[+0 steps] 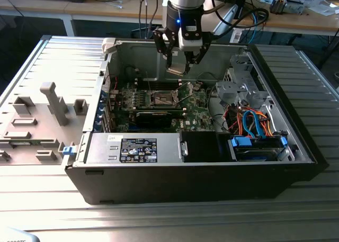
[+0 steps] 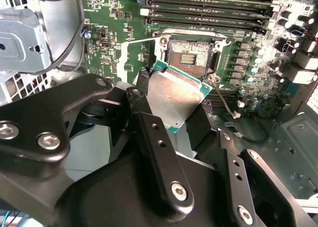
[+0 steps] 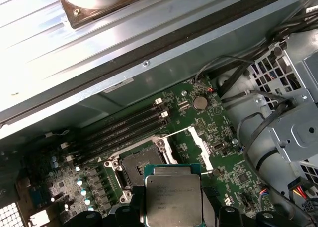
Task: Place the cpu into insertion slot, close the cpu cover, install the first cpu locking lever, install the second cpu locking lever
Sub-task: 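Place the cpu into insertion slot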
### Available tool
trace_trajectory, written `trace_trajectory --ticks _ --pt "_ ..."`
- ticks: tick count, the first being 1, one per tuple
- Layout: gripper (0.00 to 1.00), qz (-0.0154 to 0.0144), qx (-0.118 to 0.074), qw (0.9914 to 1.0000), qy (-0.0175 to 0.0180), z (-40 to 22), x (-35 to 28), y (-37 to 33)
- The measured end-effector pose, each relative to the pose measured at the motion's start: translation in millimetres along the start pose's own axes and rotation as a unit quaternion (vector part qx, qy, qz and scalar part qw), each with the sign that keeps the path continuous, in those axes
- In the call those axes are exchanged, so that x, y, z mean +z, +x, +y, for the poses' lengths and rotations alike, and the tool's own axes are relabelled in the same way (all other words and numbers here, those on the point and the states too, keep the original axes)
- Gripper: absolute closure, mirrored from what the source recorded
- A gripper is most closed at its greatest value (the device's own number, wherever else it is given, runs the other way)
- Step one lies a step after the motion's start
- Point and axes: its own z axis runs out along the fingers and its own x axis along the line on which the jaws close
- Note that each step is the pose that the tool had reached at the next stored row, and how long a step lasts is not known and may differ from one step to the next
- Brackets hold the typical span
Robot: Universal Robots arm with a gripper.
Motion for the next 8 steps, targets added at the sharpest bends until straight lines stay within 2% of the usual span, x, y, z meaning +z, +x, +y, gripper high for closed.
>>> trace_trajectory --ticks 8 --pt "0.45 -0.0007 0.009 0.99996 -0.0001 0.0 0.1 0.0"
